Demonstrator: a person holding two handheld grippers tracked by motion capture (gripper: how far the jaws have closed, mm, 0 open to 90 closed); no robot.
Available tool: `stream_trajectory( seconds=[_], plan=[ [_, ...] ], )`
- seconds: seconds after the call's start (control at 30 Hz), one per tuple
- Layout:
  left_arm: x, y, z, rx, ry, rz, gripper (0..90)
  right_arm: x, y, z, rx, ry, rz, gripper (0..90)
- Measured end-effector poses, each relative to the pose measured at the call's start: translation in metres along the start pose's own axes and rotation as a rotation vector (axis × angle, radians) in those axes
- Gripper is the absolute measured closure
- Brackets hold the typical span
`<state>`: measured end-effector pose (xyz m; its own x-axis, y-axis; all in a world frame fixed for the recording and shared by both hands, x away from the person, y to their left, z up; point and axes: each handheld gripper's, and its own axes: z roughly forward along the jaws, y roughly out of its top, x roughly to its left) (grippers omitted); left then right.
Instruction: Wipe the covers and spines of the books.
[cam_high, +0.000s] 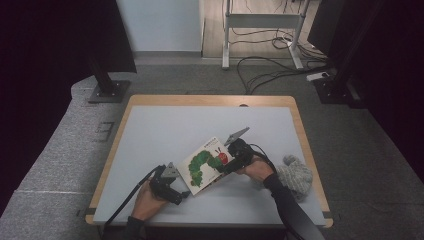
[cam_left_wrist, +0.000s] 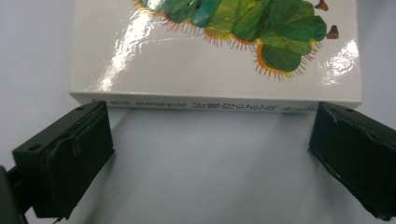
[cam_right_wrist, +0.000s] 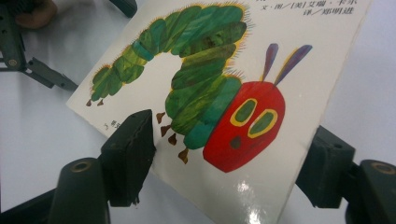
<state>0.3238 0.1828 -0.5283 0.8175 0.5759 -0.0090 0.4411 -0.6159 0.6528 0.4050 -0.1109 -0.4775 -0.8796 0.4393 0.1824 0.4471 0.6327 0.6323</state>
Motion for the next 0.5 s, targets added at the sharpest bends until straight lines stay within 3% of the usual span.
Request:
stream_trajectory(
  seconds=[0.27,0.5],
  plan=[
    [0.004,-0.001,-0.005,-0.004,-0.012,-0.048,0.0,0.004,-0.008,0.0,-0.015,-0.026,-0.006,29.9],
    [0.006,0.002,-0.015,-0.046,-0.037,-0.08,0.0,0.008,-0.018,-0.001,-0.041,-0.036,-0.001,31.6]
  ],
)
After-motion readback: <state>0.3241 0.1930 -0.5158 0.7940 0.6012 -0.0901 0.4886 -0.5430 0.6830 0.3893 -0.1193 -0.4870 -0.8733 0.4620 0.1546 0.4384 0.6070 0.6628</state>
